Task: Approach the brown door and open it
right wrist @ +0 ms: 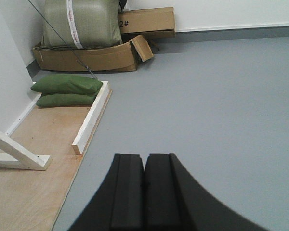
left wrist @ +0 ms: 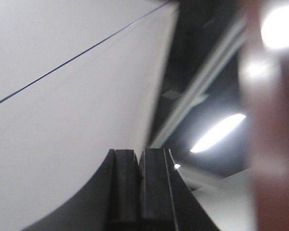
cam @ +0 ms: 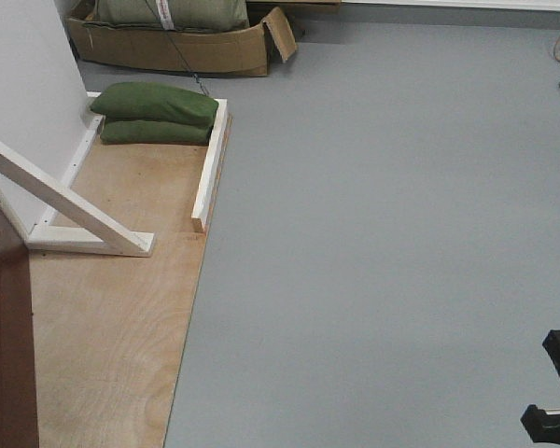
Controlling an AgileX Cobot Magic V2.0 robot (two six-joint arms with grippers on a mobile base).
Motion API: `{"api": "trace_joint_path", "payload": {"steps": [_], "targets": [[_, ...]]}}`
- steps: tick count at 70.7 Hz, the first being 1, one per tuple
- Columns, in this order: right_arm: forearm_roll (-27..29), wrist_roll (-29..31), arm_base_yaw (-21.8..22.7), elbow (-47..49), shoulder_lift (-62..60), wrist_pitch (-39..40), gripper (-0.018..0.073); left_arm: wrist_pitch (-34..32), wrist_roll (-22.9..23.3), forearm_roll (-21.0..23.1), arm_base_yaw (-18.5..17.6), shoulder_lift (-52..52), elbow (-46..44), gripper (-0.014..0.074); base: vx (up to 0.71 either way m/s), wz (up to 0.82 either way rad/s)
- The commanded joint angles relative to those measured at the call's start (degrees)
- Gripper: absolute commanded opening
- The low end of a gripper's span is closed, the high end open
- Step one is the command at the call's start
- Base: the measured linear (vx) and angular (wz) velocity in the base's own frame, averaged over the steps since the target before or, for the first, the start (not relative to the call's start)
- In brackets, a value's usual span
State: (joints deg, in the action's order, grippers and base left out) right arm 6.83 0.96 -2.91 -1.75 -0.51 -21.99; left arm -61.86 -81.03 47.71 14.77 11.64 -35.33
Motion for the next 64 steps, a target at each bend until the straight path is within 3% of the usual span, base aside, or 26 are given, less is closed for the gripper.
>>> {"api": "trace_joint_path", "payload": {"steps": [1, 10, 21, 29, 36, 52, 64], "targets": [[-0.1, 0.5, 0.1, -0.1, -0.9, 4.6, 0.0000, -7.5, -3.1, 6.8, 2.8, 2.5, -1.5, 0.0017, 0.00, 0.00], [-0.1, 0.5, 0.1, -0.1, -0.9, 4.6, 0.0000, -16.1, -3.8, 16.8, 7.8, 4.3, -1.5, 0.0017, 0.00, 0.00], [-0.1, 0.5, 0.1, -0.1, -0.9, 4.6, 0.0000, -16.8, -8.1, 25.7, 12.2, 7.2, -1.5, 0.0017, 0.00, 0.00], [-0.1, 0.5, 0.1, -0.1, -0.9, 4.6, 0.0000, -16.8, -12.3, 27.8, 15.9, 10.3, -1.5, 0.0017, 0.00, 0.00], [-0.1, 0.5, 0.1, -0.1, -0.9, 4.6, 0.0000, -16.8, -12.7, 28.2, 18.8, 13.2, -2.0, 0.0017, 0.00, 0.00], [-0.1, 0.5, 0.1, -0.1, -0.9, 4.6, 0.0000, -16.8, -12.8, 39.6, 24.9, 21.9, -13.3, 0.0017, 0.00, 0.00], [-0.1, 0.5, 0.1, -0.1, -0.9, 4.6, 0.0000, -16.8, -15.3, 41.8, 28.1, 28.9, -19.7, 0.0017, 0.00, 0.00]]}}
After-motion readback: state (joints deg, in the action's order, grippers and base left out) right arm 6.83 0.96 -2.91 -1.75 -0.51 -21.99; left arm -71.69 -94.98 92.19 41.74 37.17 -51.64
